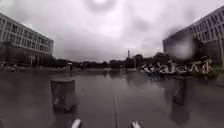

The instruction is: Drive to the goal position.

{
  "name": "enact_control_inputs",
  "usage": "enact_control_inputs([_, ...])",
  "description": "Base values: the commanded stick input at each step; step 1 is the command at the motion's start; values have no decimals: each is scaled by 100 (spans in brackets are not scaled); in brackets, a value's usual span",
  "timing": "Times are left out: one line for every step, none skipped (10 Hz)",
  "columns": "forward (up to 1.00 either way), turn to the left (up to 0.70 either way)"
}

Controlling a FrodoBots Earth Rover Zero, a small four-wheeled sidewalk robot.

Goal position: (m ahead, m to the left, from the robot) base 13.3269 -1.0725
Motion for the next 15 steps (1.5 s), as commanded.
enact_control_inputs([70,0])
enact_control_inputs([70,0])
enact_control_inputs([70,0])
enact_control_inputs([70,0])
enact_control_inputs([70,0])
enact_control_inputs([70,0])
enact_control_inputs([70,0])
enact_control_inputs([70,0])
enact_control_inputs([70,0])
enact_control_inputs([70,0])
enact_control_inputs([70,0])
enact_control_inputs([70,0])
enact_control_inputs([70,0])
enact_control_inputs([70,0])
enact_control_inputs([70,0])
